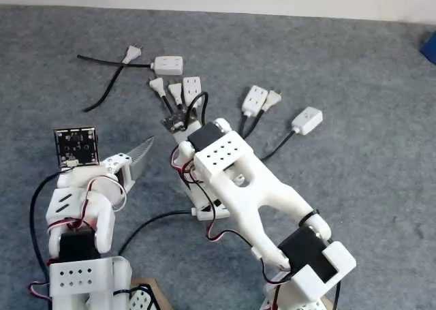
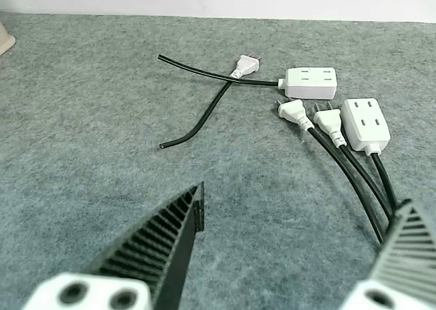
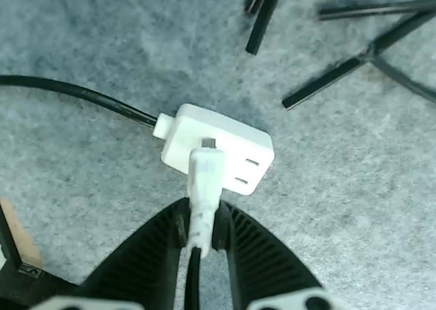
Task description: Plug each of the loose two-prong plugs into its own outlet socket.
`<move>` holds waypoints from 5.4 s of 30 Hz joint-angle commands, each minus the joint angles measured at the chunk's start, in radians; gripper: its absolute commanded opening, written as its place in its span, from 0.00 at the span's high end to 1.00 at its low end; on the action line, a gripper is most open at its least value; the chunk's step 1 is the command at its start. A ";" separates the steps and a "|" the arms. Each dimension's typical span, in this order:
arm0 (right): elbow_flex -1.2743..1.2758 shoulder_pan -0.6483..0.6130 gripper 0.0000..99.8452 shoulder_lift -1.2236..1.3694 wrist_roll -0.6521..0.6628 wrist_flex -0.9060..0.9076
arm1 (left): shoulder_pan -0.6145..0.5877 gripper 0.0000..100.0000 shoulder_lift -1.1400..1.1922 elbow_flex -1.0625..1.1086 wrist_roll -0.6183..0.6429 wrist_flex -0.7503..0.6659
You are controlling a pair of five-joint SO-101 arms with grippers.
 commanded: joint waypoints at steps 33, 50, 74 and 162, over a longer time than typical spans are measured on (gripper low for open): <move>-0.048 -0.018 0.99 -0.001 -0.121 0.070 | -0.008 0.60 -0.004 -0.002 0.005 -0.043; -0.054 -0.048 0.99 -0.001 -0.123 0.041 | -0.008 0.60 -0.004 0.015 0.005 -0.066; 0.068 0.010 0.99 0.102 -0.140 -0.088 | -0.008 0.60 -0.004 0.015 0.005 -0.066; 1.021 0.917 0.61 -0.799 0.103 -0.941 | 0.599 0.59 1.187 -0.644 -0.853 0.247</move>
